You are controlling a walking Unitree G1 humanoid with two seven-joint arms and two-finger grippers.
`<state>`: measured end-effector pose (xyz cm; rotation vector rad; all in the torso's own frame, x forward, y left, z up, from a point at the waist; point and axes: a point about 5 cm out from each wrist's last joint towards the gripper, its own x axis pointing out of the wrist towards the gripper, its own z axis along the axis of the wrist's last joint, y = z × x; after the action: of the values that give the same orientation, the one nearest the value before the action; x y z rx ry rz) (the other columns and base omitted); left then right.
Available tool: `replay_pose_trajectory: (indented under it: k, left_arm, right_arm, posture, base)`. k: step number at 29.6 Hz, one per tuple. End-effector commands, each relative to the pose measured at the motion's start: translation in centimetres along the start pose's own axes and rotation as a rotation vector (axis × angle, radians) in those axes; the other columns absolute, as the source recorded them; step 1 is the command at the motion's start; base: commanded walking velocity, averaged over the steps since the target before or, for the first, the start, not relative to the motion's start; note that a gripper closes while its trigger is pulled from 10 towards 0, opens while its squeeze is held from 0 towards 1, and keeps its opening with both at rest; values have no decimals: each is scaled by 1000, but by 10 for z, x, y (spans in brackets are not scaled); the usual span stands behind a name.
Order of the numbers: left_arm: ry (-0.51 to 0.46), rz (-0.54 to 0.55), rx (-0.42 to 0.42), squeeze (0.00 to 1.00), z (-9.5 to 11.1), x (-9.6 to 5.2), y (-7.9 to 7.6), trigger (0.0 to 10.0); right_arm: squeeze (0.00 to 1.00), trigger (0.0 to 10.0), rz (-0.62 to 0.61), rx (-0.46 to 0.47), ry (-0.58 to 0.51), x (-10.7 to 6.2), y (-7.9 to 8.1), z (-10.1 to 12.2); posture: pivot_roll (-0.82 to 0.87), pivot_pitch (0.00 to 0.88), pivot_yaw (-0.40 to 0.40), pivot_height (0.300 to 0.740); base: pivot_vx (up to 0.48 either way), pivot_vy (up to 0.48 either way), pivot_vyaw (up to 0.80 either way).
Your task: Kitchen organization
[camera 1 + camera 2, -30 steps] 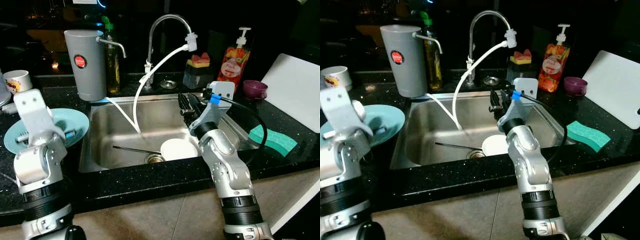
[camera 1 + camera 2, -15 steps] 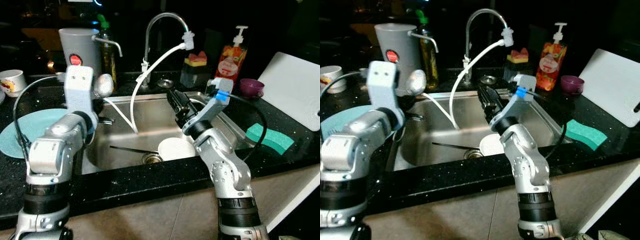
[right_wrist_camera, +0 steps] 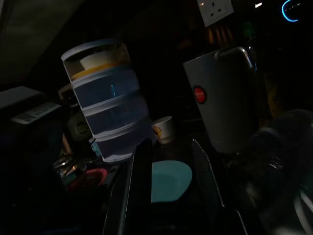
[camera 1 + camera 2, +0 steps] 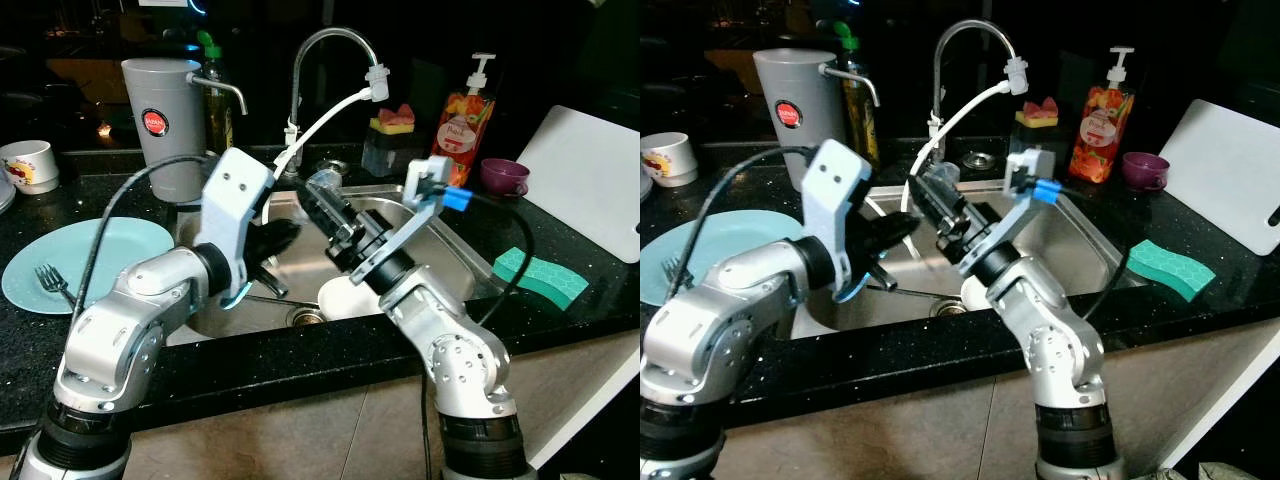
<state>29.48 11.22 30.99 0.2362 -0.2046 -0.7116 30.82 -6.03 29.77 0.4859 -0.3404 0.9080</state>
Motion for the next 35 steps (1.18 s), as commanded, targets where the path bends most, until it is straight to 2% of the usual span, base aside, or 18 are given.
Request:
replay_pose_trajectory:
  k: [1,9,13,16,18,20,22,23,24,26,27,35]
  left_arm:
    - [-37,-53,16,0,4,-3,-7,10000]
    - [-41,-45,21,0,4,-5,-4,10000]
    - [42,207,51,0,-8,-3,29,10000]
    - [50,331,44,0,-9,-5,48,10000]
    - [46,373,36,0,-8,-6,54,10000]
    - [31,349,25,0,-6,-6,52,10000]
    - [-18,227,-4,0,1,-5,36,10000]
    - [-18,227,-4,0,1,-5,36,10000]
    - [-30,148,6,0,2,-5,25,10000]
    - [-30,148,6,0,2,-5,25,10000]
    - [-33,63,12,0,0,-5,13,10000]
    - [-44,-51,1,0,-1,-6,-2,10000]
  right_arm:
    - [0,10000,-41,-24,32,-2,-5,-2]
    - [0,10000,-90,-31,43,-4,-14,-2]
    - [0,10000,-96,-34,21,-6,-16,4]
    - [0,10000,-117,-34,18,-9,-21,6]
    - [0,10000,-128,-34,20,-11,-23,6]
    - [0,10000,-131,-33,20,-11,-24,6]
    - [0,10000,-138,-28,19,-11,-24,5]
    - [0,10000,-138,-28,19,-11,-24,5]
    - [0,10000,-141,-25,19,-11,-25,5]
    - [0,10000,-141,-25,19,-11,-25,5]
    - [0,10000,-147,-20,23,-10,-25,3]
    - [0,10000,-153,-12,24,-11,-26,3]
  posture:
    - [107,81,-66,740]
    - [110,73,-68,740]
    - [110,71,-70,740]
    - [107,70,-72,740]
    - [107,71,-72,740]
    - [107,71,-72,740]
    - [107,71,-72,740]
    - [107,71,-72,740]
    - [107,71,-72,740]
    - [107,71,-72,740]
    - [107,71,-72,740]
    - [106,77,-71,740]
  base:
    - [0,0,0]
    - [0,0,0]
    - [0,0,0]
    - [0,0,0]
    - [0,0,0]
    - [0,0,0]
    - [0,0,0]
    - [0,0,0]
    - [0,0,0]
    - [0,0,0]
    - [0,0,0]
    - [0,0,0]
